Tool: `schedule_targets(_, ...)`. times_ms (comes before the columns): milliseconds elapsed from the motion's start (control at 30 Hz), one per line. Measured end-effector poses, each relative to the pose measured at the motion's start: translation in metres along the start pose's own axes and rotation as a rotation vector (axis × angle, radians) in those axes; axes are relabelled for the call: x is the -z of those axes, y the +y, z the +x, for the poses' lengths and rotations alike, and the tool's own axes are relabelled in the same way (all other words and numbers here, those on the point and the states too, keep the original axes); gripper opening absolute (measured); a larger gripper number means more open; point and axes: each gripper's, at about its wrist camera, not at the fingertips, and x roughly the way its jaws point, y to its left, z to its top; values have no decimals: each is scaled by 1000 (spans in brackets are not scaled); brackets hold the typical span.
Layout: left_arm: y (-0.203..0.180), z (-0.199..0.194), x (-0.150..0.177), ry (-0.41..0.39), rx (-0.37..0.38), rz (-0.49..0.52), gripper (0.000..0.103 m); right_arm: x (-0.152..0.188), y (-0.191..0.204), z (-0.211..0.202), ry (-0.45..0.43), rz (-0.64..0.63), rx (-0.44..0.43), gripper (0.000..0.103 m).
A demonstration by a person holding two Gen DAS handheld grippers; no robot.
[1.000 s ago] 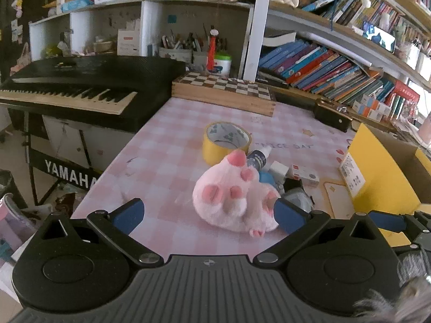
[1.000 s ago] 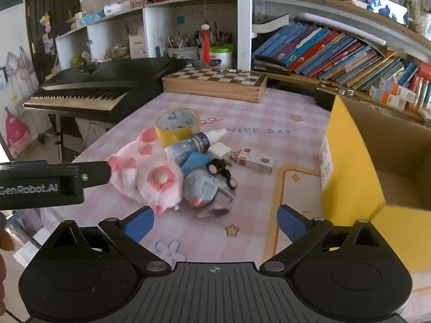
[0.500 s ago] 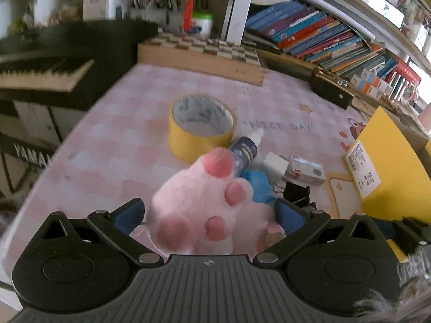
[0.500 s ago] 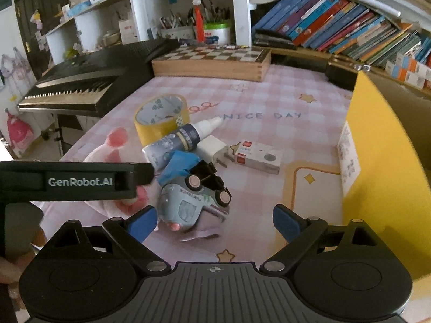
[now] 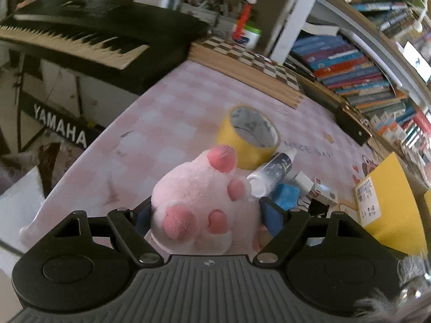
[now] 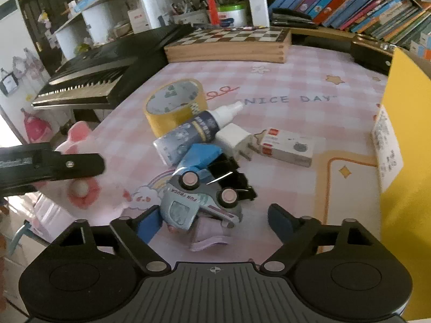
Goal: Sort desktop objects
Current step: 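Grasp the pink plush pig with the left tool while the right tool grasps the grey toy car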
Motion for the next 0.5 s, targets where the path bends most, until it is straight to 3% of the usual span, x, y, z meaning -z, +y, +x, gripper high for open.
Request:
schedule_targets(100,0,-7,4,5,-2,0,78,0,5,2,2,-10,-27,63)
schedule_targets(500,-2,-38,9,-57,63,-12,78,-2,14,-25,-78,-37,2,63)
